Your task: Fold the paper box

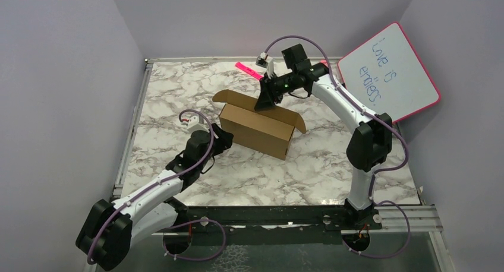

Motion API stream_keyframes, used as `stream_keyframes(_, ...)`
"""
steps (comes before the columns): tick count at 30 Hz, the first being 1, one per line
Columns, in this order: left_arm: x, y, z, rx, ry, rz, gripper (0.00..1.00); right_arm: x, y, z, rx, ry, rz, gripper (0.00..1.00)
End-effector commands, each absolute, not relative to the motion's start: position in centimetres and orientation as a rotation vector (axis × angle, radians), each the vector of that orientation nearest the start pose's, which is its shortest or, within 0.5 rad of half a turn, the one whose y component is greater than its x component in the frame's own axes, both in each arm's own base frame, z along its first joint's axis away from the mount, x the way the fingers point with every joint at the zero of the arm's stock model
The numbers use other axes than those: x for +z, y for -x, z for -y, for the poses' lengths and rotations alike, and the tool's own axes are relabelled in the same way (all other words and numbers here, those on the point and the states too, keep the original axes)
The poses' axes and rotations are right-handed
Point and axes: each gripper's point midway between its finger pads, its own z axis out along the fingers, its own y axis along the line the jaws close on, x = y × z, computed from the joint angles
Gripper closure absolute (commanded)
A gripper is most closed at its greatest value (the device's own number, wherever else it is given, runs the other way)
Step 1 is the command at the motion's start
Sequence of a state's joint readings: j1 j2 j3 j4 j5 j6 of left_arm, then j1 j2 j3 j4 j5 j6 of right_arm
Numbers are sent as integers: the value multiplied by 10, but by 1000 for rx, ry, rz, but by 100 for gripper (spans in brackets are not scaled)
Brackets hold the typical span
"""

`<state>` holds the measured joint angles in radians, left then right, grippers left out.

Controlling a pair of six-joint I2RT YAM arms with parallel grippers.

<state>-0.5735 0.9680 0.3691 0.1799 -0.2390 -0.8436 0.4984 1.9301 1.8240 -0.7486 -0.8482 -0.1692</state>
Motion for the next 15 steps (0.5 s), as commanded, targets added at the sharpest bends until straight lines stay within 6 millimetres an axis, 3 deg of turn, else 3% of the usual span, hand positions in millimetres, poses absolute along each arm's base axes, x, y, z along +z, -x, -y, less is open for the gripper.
stream_keyframes(1, 136, -283, 157, -589, 381, -1963, 35, 231, -352, -327, 1068, 1126, -2055, 59)
stream_keyframes(8, 174, -290, 143, -433, 223, -1953, 30, 252, -360, -301, 836, 1011, -2053, 39)
stream_keyframes(15, 222, -298, 124, -310, 114, -1889, 25, 276, -341, -273, 741, 855, -2016, 21)
